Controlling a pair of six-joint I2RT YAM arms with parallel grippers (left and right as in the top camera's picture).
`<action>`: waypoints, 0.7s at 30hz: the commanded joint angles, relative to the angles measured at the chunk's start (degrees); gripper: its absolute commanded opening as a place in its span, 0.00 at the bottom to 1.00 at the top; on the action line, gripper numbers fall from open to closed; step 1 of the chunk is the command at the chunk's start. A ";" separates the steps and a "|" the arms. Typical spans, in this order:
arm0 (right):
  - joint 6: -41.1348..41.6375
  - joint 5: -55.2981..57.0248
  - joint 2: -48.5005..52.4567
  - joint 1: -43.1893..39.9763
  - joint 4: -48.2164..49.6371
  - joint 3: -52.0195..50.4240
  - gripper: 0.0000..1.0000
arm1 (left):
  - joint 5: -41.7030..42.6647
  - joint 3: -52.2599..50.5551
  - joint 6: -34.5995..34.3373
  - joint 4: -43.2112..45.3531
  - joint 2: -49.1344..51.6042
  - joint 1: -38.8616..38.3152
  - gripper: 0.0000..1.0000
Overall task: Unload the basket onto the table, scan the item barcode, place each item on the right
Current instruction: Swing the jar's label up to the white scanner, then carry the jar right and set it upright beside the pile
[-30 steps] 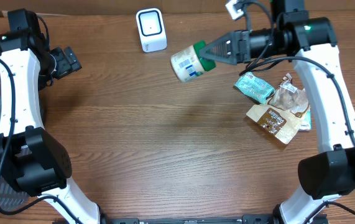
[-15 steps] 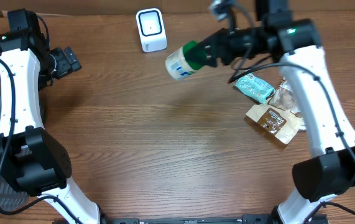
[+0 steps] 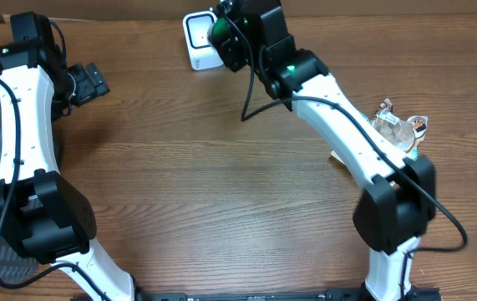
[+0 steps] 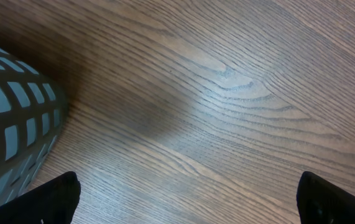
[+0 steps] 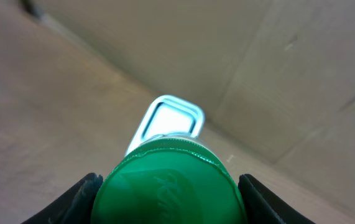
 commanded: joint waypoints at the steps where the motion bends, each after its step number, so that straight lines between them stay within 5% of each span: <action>1: -5.99 4.66 2.71 -0.31 7.23 0.13 0.20 | -0.59 -0.28 -0.17 0.24 0.35 -0.44 0.99; 16: -23.65 1.25 17.90 -0.28 40.13 0.15 0.22 | -0.59 -0.28 -0.17 0.24 0.35 -0.44 0.99; 21: -41.24 0.76 20.00 -0.24 40.70 0.15 0.26 | -0.59 -0.28 -0.17 0.24 0.35 -0.44 1.00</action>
